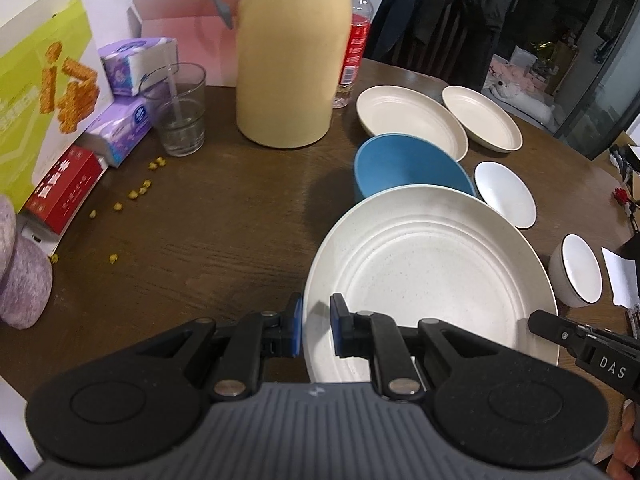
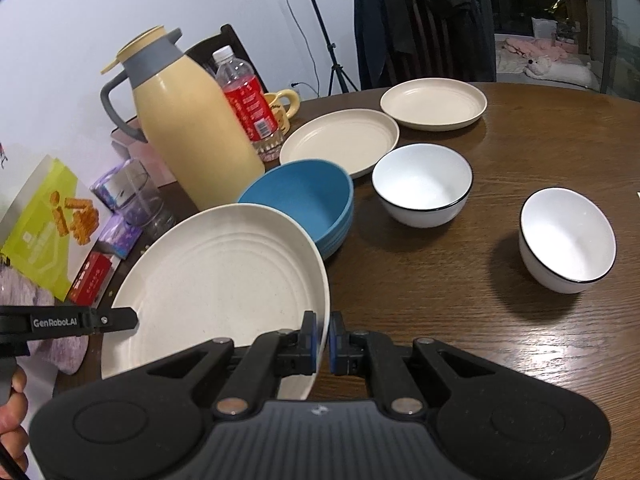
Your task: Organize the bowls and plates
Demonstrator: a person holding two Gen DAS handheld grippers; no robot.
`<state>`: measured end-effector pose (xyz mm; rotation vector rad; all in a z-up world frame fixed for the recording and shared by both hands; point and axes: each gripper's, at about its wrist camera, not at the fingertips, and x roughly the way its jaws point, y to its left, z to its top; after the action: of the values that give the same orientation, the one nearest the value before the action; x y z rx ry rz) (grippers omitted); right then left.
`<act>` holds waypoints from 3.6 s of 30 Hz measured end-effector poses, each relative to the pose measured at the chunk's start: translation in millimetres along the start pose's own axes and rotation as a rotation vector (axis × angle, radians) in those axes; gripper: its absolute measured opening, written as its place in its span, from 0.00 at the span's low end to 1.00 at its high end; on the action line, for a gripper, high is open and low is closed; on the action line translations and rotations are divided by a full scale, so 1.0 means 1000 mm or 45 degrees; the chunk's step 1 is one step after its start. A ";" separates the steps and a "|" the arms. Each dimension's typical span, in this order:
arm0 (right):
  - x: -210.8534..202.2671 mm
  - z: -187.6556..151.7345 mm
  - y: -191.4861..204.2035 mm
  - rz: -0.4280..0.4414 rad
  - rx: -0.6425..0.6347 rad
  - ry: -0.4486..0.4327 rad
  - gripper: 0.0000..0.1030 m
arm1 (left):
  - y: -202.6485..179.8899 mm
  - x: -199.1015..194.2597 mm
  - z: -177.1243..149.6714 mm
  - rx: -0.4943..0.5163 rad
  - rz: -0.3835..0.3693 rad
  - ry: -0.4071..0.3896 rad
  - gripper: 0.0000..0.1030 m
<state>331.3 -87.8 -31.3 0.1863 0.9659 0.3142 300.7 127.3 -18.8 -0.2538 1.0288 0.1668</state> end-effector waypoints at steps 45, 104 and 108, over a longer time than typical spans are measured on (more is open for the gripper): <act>0.070 -0.046 0.027 0.010 -0.072 0.165 0.06 | 0.054 0.048 -0.046 -0.090 0.069 0.116 0.14; 0.028 -0.067 0.026 -0.034 -0.111 0.058 1.00 | 0.062 -0.009 -0.091 0.044 0.071 -0.295 1.00; 0.014 -0.073 0.027 -0.066 -0.105 0.021 1.00 | 0.065 -0.018 -0.107 0.029 0.024 -0.296 1.00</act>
<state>273.2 -56.0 -75.1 0.0834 0.9706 0.3078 187.1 158.3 -64.2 -0.1984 0.8020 0.1969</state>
